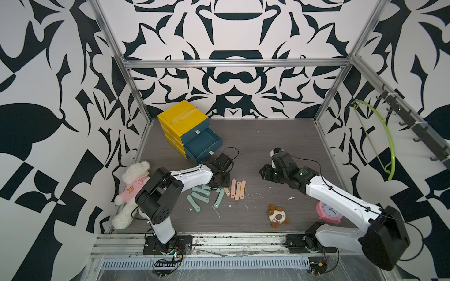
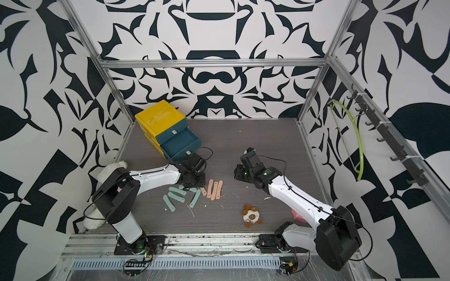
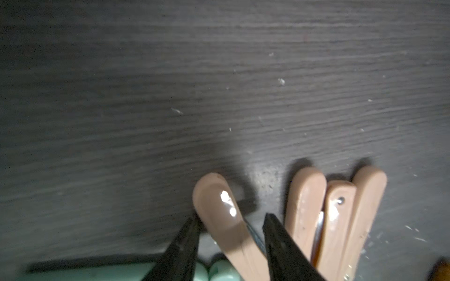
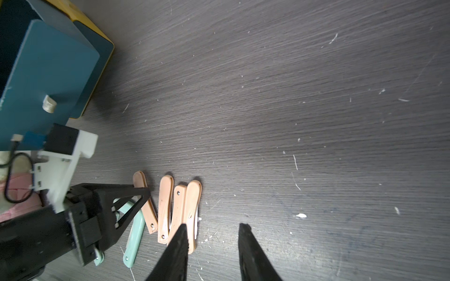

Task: Place the fruit knives into the drawer by color
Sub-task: Pick up the fruit knife from the center of the board.

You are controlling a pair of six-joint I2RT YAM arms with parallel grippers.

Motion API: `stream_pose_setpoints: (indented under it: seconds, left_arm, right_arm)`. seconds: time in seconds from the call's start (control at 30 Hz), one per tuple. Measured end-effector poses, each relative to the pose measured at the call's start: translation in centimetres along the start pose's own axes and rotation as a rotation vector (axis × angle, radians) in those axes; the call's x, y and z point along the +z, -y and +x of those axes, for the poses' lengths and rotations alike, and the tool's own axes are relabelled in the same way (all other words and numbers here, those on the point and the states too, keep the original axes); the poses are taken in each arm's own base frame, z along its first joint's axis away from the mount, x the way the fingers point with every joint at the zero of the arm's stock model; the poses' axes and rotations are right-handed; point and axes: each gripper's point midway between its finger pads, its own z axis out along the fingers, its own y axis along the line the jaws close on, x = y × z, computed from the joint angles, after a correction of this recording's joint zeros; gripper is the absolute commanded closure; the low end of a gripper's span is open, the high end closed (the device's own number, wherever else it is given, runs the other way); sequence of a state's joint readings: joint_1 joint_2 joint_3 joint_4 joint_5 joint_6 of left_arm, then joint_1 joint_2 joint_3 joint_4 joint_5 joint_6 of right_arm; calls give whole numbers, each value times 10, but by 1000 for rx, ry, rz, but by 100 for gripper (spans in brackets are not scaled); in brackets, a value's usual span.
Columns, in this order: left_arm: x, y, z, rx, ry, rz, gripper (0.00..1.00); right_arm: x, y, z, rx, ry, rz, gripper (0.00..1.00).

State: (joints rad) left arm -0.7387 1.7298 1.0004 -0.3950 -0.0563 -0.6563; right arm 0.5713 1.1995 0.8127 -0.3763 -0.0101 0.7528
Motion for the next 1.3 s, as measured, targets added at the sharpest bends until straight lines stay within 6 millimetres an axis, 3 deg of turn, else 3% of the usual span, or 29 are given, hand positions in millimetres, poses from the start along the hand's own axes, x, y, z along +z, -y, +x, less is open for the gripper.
stream_pose_setpoints:
  seconds: [0.33,0.53,0.93,1.3]
  left_arm:
    - [7,12,-8,45,-27,-7,56]
    - [7,11,-3,117,-43,-64,56]
    - [11,10,1,231,-15,-191,76]
    - [2,13,-4,236,0,-184,78]
  right_arm:
    - [-4,6,-8,22,26,-1,63]
    - [-4,8,-9,30,30,-4,63]
    - [-3,4,-12,34,36,-31,63]
    - [-2,6,-12,38,35,-28,63]
